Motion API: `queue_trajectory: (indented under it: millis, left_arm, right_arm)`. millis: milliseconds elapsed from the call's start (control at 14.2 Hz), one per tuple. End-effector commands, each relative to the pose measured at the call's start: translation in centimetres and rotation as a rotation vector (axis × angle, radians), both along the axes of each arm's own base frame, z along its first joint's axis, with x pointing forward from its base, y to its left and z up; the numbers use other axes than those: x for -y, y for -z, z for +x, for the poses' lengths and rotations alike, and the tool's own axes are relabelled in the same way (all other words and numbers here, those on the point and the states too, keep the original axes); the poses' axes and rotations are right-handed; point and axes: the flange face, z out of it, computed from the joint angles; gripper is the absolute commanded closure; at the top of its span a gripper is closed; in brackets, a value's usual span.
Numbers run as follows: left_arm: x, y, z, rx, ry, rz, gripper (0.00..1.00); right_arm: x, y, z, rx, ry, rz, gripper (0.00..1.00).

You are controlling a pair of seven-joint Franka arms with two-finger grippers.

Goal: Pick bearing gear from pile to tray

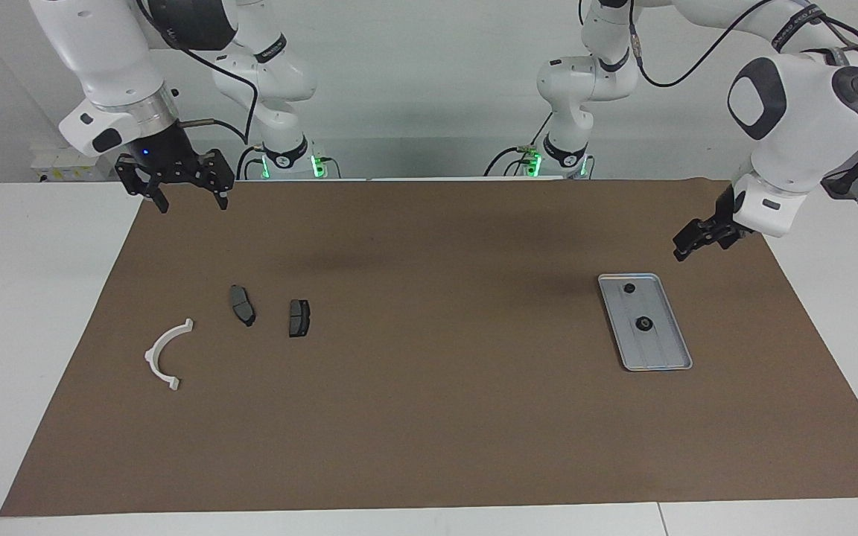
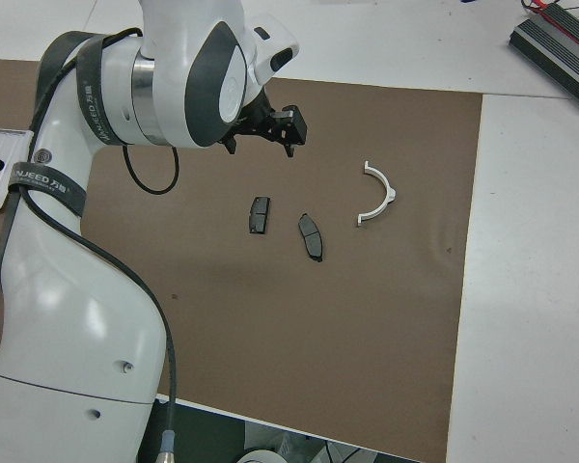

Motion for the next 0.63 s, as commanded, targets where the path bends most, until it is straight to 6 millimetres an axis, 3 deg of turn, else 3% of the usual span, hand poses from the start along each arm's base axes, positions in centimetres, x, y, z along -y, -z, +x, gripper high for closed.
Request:
queue_trajectory:
  millis: [0, 562]
  left_arm:
    - [-0.25, -3.62, -2.95, -0.010, 0.012, -0.011, 0.00]
    - [-1.03, -4.11, -3.33, 0.005, 0.046, -0.015, 0.00]
  right_arm:
    - [-0.25, -0.57, -0.35, -0.006, 0.008, 0.010, 0.00]
    - [-0.36, -0.95, -0.59, 0.003, 0.008, 0.009, 0.00]
